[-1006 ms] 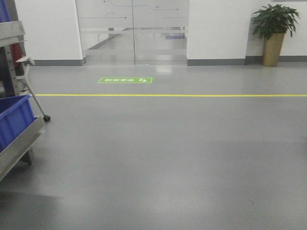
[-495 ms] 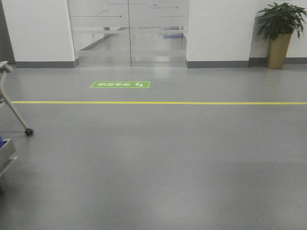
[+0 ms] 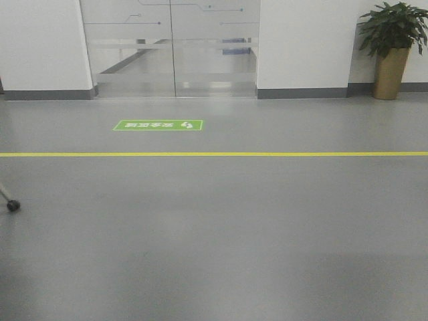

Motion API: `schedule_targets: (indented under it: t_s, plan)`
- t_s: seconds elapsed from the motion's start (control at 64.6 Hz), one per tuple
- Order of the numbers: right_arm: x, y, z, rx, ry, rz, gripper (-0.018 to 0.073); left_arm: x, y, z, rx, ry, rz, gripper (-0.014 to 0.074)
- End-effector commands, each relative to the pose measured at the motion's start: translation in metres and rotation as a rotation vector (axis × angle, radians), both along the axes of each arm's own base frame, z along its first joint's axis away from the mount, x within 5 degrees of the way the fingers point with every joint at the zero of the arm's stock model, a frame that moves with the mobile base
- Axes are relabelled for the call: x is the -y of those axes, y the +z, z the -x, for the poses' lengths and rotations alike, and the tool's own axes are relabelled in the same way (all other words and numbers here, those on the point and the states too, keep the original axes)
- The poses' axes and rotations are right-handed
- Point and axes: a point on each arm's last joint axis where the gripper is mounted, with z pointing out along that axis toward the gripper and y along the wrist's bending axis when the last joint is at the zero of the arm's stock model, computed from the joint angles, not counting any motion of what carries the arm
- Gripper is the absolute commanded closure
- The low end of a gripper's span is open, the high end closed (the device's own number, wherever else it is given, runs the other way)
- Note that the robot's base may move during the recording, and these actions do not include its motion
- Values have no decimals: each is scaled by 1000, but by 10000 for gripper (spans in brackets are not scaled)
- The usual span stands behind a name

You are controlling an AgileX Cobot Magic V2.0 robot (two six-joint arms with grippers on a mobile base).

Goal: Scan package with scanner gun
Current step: 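Drive the base forward across the floor toward the red-framed table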

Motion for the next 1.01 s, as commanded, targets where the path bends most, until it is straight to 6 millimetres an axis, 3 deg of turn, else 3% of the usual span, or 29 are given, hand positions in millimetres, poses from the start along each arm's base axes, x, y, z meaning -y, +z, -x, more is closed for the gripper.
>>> schedule_targets:
  t_s: [0.0,0.99]
  plan:
    - [0,2,0,18,-3,0,727,0,3,1,25,-5,-2,708]
    - [0,2,0,18,-3,0,727,0,3,1,25,-5,-2,708]
